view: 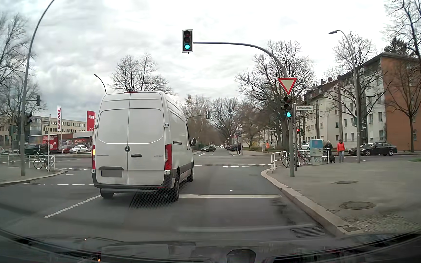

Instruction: Follow the waypoints while adhering to traffic rules and regulations

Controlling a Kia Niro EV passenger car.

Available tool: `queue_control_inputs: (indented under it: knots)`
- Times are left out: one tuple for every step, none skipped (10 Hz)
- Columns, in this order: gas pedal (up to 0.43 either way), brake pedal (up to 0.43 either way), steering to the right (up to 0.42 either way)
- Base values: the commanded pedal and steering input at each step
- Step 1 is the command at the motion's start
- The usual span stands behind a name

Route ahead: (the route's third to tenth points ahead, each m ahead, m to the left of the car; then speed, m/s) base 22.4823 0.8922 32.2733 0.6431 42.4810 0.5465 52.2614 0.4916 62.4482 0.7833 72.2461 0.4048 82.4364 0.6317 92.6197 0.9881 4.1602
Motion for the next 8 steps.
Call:
queue_control_inputs:
  knots:
    - [0.008,0.018,0.005]
    - [0.000,0.018,0.010]
    - [0.028,0.018,0.010]
    - [0.067,0.018,0.009]
    - [0.087,0.012,0.010]
    - [0.118,0.012,0.010]
    - [0.130,0.018,0.010]
    - [0.130,0.018,0.010]
